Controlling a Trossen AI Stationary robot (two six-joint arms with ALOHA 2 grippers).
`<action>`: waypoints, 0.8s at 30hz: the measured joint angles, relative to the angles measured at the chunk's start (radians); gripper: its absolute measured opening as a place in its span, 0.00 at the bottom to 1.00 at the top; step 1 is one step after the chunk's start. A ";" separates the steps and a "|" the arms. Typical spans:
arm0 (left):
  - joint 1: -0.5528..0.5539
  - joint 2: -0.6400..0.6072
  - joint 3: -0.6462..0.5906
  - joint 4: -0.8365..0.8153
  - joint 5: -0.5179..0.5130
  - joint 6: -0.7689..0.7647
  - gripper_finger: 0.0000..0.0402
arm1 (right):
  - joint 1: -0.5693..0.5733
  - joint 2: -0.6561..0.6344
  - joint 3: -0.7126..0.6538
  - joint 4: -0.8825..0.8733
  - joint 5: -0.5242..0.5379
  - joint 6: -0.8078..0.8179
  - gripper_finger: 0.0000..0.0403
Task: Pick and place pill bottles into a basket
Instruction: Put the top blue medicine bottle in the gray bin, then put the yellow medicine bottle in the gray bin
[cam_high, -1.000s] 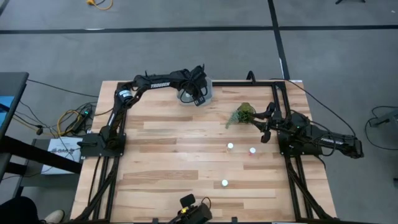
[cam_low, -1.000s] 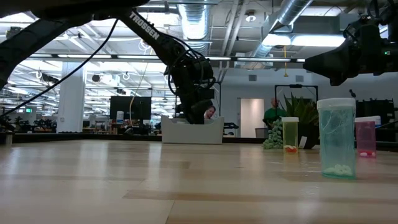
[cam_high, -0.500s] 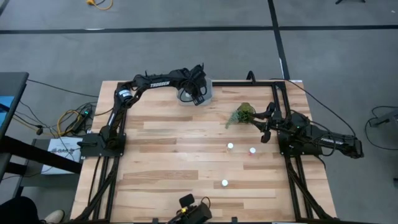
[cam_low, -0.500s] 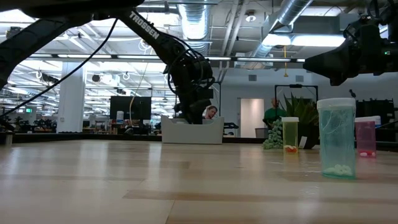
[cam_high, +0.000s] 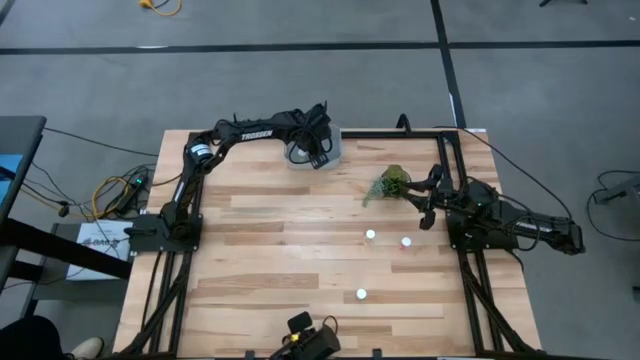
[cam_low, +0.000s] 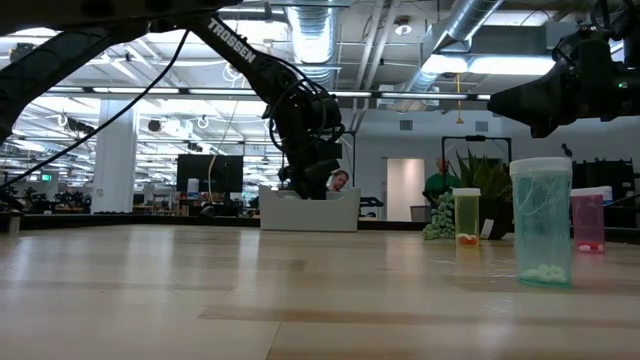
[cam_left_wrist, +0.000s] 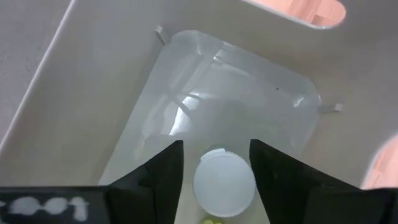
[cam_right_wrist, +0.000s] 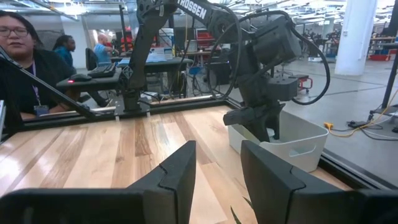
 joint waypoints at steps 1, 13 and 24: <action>0.000 0.000 0.000 0.000 0.003 0.000 0.45 | 0.000 0.000 0.000 0.000 0.000 0.000 0.30; -0.002 -0.001 0.000 0.005 0.005 0.016 0.51 | 0.000 0.000 0.000 0.000 0.000 0.000 0.30; -0.025 -0.002 0.112 -0.006 -0.003 0.033 0.51 | 0.000 0.000 0.000 0.000 0.000 0.000 0.30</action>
